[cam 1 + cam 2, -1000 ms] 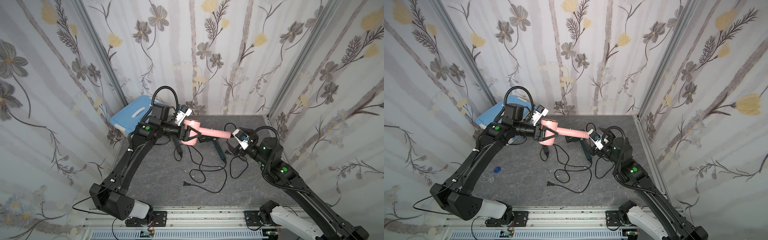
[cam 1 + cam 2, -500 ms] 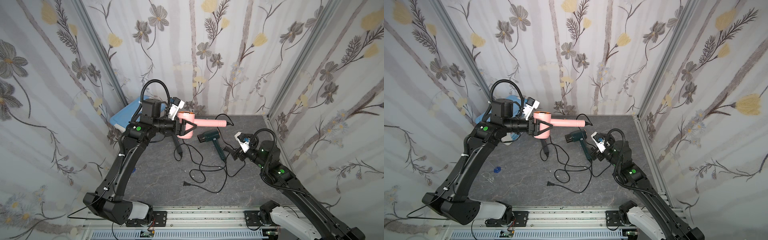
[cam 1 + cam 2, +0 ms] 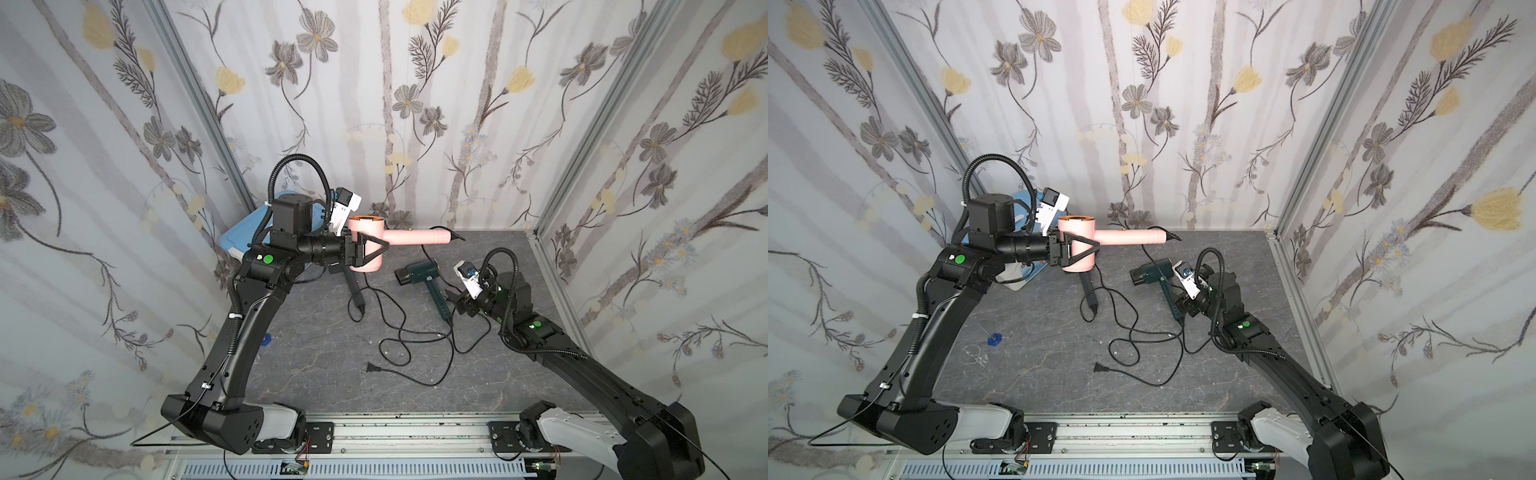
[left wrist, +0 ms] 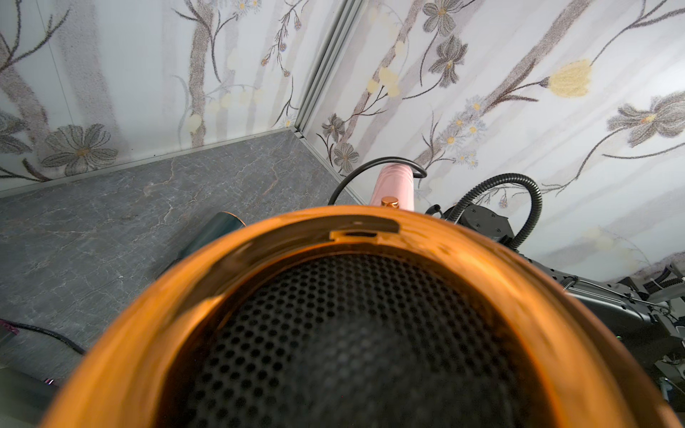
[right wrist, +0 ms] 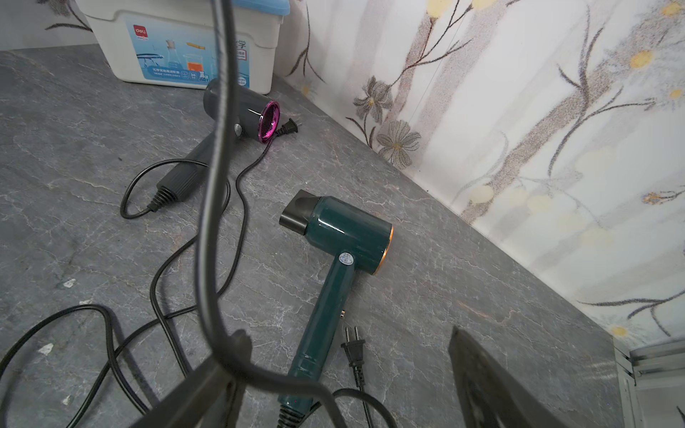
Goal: Wrap the cord around the hair dryer
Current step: Wrap the power cord around the hair dryer.
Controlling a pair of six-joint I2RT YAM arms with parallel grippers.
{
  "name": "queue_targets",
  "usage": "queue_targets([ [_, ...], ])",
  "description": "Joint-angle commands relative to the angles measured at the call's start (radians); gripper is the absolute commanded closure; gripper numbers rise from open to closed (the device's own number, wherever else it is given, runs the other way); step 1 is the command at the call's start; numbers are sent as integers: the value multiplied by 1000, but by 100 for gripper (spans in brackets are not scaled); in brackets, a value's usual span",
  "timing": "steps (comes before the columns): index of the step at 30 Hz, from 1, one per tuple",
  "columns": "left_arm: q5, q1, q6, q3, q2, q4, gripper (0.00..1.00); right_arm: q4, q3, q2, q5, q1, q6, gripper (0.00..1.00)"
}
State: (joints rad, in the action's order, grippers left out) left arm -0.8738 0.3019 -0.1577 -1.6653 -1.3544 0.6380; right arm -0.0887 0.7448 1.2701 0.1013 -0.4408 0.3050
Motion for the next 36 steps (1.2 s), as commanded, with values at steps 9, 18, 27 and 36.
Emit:
queue_targets([
  [9,-38,-68,-136,78,42,-253,100,-112,1,15,-32,-4,46,100],
  [18,-19,-147,-465,205,31,-695,100,16,20,-7,-169,-140,129,100],
  [27,21,-167,-647,243,-45,-909,100,154,61,79,-314,-256,155,100],
  [36,-18,-130,-494,181,-73,-741,100,245,142,91,-410,-327,161,100],
])
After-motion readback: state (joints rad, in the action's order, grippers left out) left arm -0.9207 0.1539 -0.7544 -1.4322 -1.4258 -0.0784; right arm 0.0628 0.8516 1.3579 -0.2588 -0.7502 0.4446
